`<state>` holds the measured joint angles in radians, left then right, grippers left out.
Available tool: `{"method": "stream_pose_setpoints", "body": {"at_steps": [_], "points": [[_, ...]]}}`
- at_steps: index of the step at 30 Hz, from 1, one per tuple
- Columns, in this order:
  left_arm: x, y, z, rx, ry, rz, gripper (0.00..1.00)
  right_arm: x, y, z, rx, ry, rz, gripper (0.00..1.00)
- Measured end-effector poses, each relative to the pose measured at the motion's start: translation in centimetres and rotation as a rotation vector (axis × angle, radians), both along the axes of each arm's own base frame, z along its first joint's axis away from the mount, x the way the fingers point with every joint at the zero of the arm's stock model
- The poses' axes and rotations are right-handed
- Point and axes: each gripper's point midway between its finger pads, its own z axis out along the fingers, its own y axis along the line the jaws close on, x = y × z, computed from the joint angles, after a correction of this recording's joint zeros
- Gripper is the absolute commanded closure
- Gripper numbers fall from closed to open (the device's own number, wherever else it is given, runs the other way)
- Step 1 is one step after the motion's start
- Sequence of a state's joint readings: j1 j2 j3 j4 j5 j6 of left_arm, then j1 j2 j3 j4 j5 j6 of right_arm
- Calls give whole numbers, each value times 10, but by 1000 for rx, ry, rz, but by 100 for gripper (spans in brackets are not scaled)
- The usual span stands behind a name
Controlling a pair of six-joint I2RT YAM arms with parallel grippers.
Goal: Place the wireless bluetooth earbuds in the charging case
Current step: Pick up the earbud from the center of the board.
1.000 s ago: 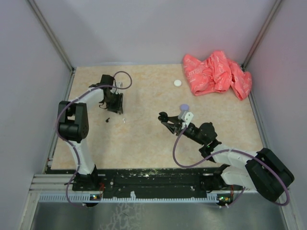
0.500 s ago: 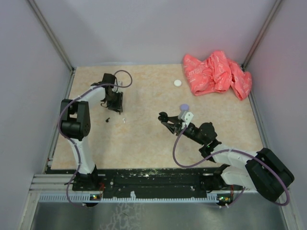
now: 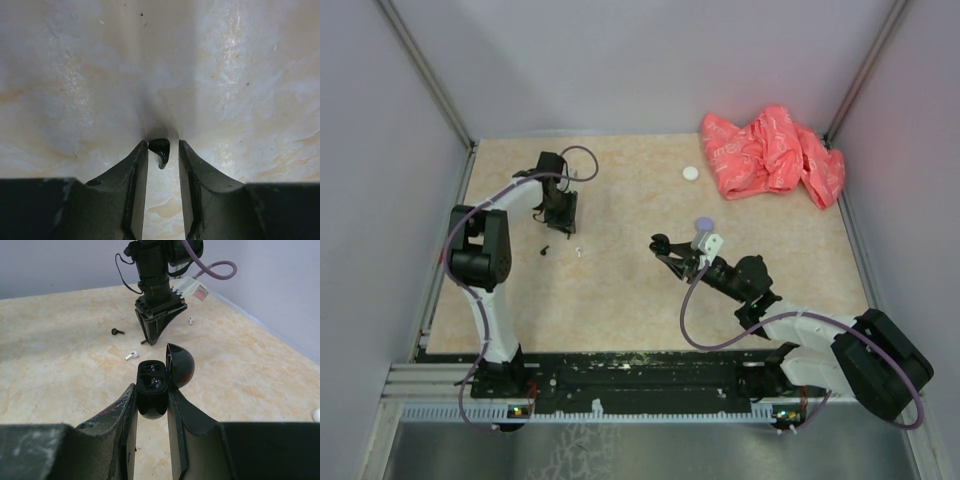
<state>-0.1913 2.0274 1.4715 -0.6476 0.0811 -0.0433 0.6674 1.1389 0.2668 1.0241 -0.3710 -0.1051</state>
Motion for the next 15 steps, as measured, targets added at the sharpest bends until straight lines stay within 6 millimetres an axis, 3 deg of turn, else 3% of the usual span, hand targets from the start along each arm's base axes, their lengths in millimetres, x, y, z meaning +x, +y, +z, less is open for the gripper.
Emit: {"method": "stream_pose_setpoints", "body": {"at_steps": [15], "points": [[-1,0,-3,123,21,-43,66,-1,1,0,-1,0,8,100]]}}
